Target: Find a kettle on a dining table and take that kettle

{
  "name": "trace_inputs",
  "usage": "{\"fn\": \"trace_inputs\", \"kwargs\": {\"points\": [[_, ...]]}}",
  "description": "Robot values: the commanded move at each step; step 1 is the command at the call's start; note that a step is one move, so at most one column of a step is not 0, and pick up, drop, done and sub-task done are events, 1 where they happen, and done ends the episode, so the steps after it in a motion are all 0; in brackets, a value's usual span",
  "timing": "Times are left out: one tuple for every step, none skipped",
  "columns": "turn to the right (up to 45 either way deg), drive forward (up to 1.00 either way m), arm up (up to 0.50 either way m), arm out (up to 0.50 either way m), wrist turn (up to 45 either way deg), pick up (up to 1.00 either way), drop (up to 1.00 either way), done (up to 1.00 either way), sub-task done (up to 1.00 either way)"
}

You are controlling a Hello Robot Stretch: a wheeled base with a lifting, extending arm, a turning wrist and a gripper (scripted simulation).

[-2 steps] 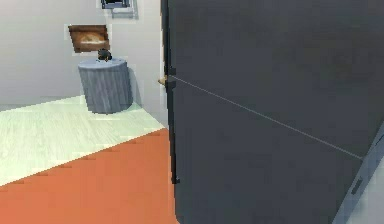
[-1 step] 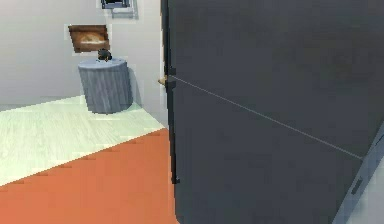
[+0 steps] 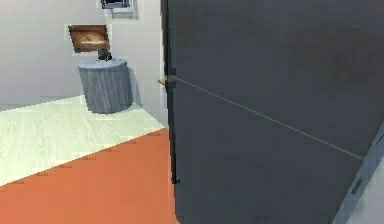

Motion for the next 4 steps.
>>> {"fn": "trace_inputs", "kwargs": {"points": [[0.0,0.00,-0.30,0.00,0.0,0.00,0.00,0.00,0.00],[0.0,0.00,0.00,0.00,0.0,1.00,0.00,0.00,0.00],[0.0,0.00,0.10,0.00,0.0,0.00,0.00,0.00,0.00],[0.0,0.00,0.00,0.00,0.0,0.00,0.00,1.00,0.00]]}}
